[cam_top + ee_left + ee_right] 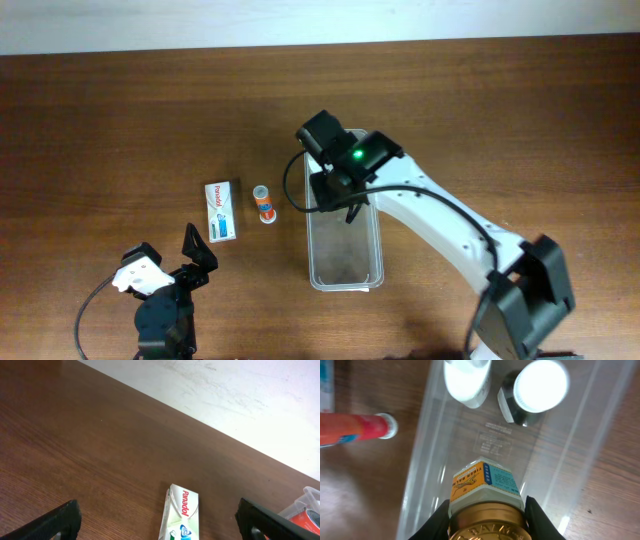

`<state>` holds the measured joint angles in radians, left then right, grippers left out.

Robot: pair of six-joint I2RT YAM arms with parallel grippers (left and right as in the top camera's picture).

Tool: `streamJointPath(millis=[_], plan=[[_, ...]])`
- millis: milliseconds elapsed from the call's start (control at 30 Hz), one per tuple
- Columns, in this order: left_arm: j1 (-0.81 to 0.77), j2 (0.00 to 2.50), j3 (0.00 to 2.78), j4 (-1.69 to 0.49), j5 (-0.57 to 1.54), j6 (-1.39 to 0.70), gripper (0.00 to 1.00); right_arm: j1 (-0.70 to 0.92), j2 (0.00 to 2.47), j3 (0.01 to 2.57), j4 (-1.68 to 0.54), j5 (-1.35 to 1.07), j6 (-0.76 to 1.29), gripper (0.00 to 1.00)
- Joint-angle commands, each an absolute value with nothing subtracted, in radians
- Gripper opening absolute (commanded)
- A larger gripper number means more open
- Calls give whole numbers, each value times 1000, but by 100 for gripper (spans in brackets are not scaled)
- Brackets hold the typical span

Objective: Pack container
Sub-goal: 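Carry the gold jar into the container and lower it down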

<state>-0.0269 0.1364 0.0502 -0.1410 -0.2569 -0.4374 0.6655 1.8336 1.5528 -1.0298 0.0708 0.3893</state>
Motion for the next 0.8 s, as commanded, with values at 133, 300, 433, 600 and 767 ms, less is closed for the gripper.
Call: streamJointPath(millis=[133,300,433,600,767], plan=[[-28,131,44,-139,-247,-424,100,659,1913,1546,-978,83,402,25],[-28,131,44,-139,-247,-424,99,660,1991,1546,-954,79,410,25],[-28,131,44,-139,-247,-424,99,660,2045,1546,-948,80,427,25],[-28,131,44,-139,-247,-424,99,660,2058,1546,-934,80,427,25],[-28,131,44,-139,-247,-424,99,660,2058,1546,-934,80,427,25]])
